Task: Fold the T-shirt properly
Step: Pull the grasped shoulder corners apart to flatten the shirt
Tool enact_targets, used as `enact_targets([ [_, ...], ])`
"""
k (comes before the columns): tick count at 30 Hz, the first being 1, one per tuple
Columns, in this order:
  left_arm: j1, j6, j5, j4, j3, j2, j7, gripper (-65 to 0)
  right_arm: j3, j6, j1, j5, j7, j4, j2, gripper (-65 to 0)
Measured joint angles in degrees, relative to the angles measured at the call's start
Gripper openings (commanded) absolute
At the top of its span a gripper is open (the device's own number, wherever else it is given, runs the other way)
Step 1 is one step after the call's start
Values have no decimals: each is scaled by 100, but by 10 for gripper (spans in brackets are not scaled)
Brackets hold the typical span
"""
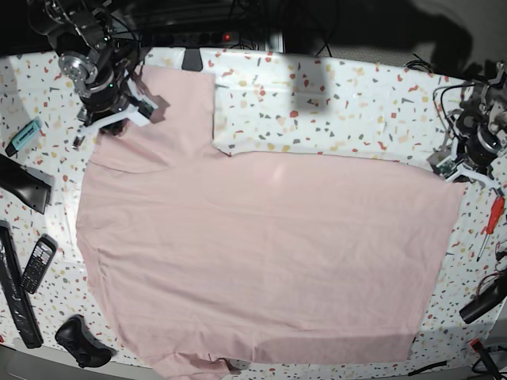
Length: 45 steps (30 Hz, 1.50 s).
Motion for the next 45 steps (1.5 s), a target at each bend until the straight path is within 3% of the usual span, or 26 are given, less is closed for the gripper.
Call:
enact_targets([
  [5,505,168,4,649,-2,-216,435,-650,-2,-219,-409,7,-42,254,46,-650],
  [7,763,369,28,815,-57,-223,437,-650,-2,-223,-592,11,-48,271,46,-650],
  [12,1412,428,46,1233,-398,-232,420,-650,37,-503,-1058,9,-72,293,52,-650],
  [22,3029,310,2,2159,-1803,-197,422,-650,52,-1215,-2098,-719,-433,323,59,-650],
  [30,3816,203,2,2636,-2450,-195,507,-650,57,-1252,-2540,-697,-553,597,59,-650],
  [41,4002,214,286,2664,-2468,-197,560,-650,76,-1274,-3093,-741,-828,1515,74,-650],
  [45,3945,199,293,2664,-2468,-195,570,-650,358,-1294,-3062,-739,-826,1810,76,-650],
])
